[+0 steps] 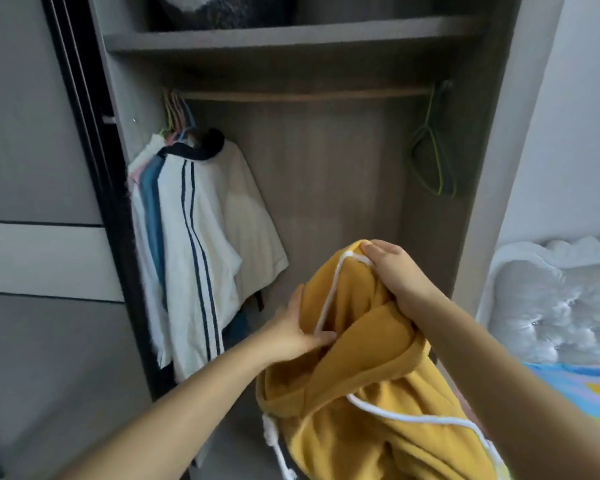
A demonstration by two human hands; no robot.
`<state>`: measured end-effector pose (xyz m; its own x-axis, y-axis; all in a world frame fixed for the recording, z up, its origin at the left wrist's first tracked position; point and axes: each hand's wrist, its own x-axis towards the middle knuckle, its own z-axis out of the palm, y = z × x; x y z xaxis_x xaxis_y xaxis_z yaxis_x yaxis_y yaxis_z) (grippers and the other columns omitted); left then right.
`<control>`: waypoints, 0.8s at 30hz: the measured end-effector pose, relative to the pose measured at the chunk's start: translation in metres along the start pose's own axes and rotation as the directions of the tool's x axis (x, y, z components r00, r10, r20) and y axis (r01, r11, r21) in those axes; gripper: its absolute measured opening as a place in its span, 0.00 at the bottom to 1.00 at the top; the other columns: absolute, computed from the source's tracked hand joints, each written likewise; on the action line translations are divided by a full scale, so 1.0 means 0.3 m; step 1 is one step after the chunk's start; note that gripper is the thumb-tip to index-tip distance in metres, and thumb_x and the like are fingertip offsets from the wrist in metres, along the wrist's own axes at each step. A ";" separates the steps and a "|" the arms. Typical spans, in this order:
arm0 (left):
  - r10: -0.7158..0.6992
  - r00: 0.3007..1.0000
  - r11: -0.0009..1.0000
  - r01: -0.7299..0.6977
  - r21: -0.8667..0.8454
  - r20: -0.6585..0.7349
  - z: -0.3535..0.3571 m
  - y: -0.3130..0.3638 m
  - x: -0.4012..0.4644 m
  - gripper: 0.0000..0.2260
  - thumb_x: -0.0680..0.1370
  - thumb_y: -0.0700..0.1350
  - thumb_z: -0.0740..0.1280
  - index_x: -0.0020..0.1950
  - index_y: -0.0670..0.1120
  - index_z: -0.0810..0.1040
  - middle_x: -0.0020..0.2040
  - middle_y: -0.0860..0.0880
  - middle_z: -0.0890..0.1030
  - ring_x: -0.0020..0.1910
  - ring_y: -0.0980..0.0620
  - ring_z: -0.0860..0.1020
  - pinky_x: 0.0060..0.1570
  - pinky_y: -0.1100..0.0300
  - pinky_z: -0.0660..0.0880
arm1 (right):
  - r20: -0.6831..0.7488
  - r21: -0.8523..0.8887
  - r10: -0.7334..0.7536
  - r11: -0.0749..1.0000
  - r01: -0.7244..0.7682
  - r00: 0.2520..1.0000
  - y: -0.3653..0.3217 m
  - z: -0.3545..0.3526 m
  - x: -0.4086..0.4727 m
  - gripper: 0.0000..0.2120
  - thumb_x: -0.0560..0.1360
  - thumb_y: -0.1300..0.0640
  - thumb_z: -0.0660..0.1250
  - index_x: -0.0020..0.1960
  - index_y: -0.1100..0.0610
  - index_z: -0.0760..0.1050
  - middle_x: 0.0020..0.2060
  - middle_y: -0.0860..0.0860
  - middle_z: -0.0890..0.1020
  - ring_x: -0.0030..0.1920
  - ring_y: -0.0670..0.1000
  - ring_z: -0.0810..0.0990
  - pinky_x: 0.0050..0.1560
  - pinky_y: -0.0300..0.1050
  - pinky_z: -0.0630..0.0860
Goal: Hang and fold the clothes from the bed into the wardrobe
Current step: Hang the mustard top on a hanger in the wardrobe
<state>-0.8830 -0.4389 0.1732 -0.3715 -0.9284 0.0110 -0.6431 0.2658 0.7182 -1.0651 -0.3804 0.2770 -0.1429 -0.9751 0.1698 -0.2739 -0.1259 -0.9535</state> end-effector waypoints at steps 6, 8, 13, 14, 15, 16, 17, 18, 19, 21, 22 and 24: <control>-0.127 0.984 0.991 0.132 0.036 -0.123 0.078 -0.105 0.221 0.18 0.75 0.51 0.66 0.62 0.49 0.68 0.57 0.50 0.77 0.52 0.51 0.77 0.48 0.56 0.74 | -0.120 -0.010 -0.045 0.999 0.044 0.992 -0.023 0.019 0.104 0.15 0.82 0.48 0.56 0.51 0.52 0.80 0.44 0.52 0.83 0.46 0.51 0.82 0.47 0.43 0.80; -0.191 0.977 0.980 0.195 0.035 -0.094 0.002 -0.156 0.315 0.05 0.78 0.43 0.60 0.48 0.46 0.76 0.48 0.47 0.80 0.45 0.50 0.78 0.49 0.52 0.77 | -0.188 -0.068 0.000 0.998 -0.013 0.982 -0.002 -0.028 0.159 0.14 0.82 0.48 0.56 0.52 0.51 0.78 0.45 0.52 0.83 0.46 0.50 0.82 0.44 0.41 0.79; -0.260 0.939 0.951 0.209 -0.230 -0.223 -0.224 -0.084 0.589 0.07 0.79 0.41 0.57 0.51 0.44 0.75 0.47 0.42 0.79 0.44 0.45 0.76 0.46 0.56 0.73 | -0.134 -0.504 0.136 0.844 -0.186 0.982 0.121 -0.121 0.399 0.14 0.82 0.52 0.56 0.52 0.56 0.79 0.46 0.51 0.81 0.48 0.53 0.80 0.50 0.46 0.78; -0.229 0.942 0.959 0.174 -0.223 -0.247 -0.264 -0.043 0.639 0.09 0.78 0.43 0.58 0.53 0.43 0.75 0.48 0.43 0.79 0.45 0.46 0.75 0.46 0.58 0.72 | -0.112 -0.566 0.187 0.795 -0.218 0.976 0.138 -0.132 0.460 0.13 0.81 0.54 0.57 0.49 0.59 0.78 0.43 0.53 0.80 0.44 0.52 0.80 0.45 0.44 0.79; -0.185 0.947 0.969 0.131 -0.210 -0.262 -0.297 -0.002 0.685 0.11 0.76 0.45 0.59 0.53 0.44 0.77 0.49 0.43 0.80 0.48 0.46 0.76 0.47 0.58 0.72 | -0.084 -0.603 0.261 0.755 -0.258 0.962 0.147 -0.139 0.521 0.11 0.80 0.57 0.58 0.44 0.59 0.76 0.39 0.53 0.78 0.38 0.51 0.79 0.38 0.41 0.78; -0.123 0.956 0.979 0.073 -0.191 -0.265 -0.325 0.044 0.722 0.11 0.74 0.45 0.58 0.49 0.45 0.78 0.50 0.43 0.81 0.50 0.45 0.78 0.49 0.57 0.73 | -0.053 -0.629 0.349 0.715 -0.303 0.935 0.147 -0.145 0.581 0.09 0.79 0.59 0.60 0.41 0.57 0.74 0.37 0.52 0.77 0.34 0.48 0.78 0.32 0.37 0.77; -0.042 0.965 0.990 0.005 -0.144 -0.259 -0.346 0.087 0.758 0.09 0.73 0.44 0.58 0.44 0.46 0.79 0.49 0.44 0.82 0.50 0.44 0.79 0.48 0.57 0.74 | -0.025 -0.667 0.423 0.668 -0.330 0.906 0.135 -0.149 0.642 0.09 0.79 0.61 0.60 0.40 0.56 0.73 0.36 0.51 0.78 0.33 0.47 0.77 0.30 0.36 0.77; 0.051 0.965 0.996 -0.068 -0.060 -0.258 -0.365 0.131 0.789 0.09 0.74 0.42 0.58 0.39 0.46 0.78 0.46 0.45 0.82 0.49 0.44 0.79 0.45 0.58 0.73 | -0.011 -0.720 0.455 0.614 -0.323 0.890 0.118 -0.163 0.714 0.10 0.79 0.62 0.60 0.40 0.57 0.73 0.34 0.51 0.79 0.32 0.47 0.79 0.29 0.36 0.77; 0.132 0.957 0.991 -0.125 0.046 -0.259 -0.383 0.171 0.818 0.10 0.73 0.40 0.58 0.37 0.46 0.77 0.45 0.46 0.83 0.48 0.45 0.79 0.43 0.58 0.73 | -0.025 -0.755 0.429 0.584 -0.299 0.903 0.088 -0.177 0.782 0.10 0.79 0.62 0.58 0.41 0.59 0.75 0.32 0.51 0.81 0.32 0.48 0.80 0.29 0.37 0.77; 0.252 0.928 0.955 -0.191 0.229 -0.274 -0.410 0.239 0.875 0.09 0.72 0.39 0.59 0.38 0.47 0.78 0.43 0.48 0.82 0.47 0.45 0.79 0.43 0.58 0.74 | -0.202 -0.763 0.143 0.597 -0.248 0.969 -0.008 -0.227 0.907 0.11 0.78 0.59 0.58 0.47 0.62 0.78 0.39 0.54 0.84 0.40 0.55 0.83 0.39 0.43 0.79; 0.284 0.920 0.938 -0.207 0.279 -0.269 -0.418 0.253 0.906 0.09 0.72 0.40 0.59 0.38 0.47 0.78 0.43 0.49 0.81 0.47 0.45 0.79 0.43 0.57 0.74 | -0.329 -0.778 -0.081 0.587 -0.222 0.941 -0.064 -0.263 0.958 0.12 0.78 0.56 0.60 0.52 0.62 0.78 0.46 0.57 0.83 0.48 0.58 0.83 0.46 0.48 0.79; 0.305 0.918 0.919 -0.213 0.331 -0.254 -0.432 0.261 0.960 0.08 0.72 0.41 0.59 0.36 0.49 0.76 0.43 0.49 0.80 0.48 0.44 0.78 0.47 0.54 0.76 | -0.465 -0.826 -0.423 0.524 -0.209 0.777 -0.169 -0.332 1.024 0.14 0.78 0.54 0.61 0.60 0.60 0.73 0.56 0.60 0.77 0.57 0.62 0.78 0.53 0.52 0.75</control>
<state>-0.9535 -0.7190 0.3228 -0.3671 -0.8372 0.4054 -0.7337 0.5285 0.4271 -1.1898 -0.6553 0.4024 -0.4377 -0.6197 0.6515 -0.8990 0.2888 -0.3293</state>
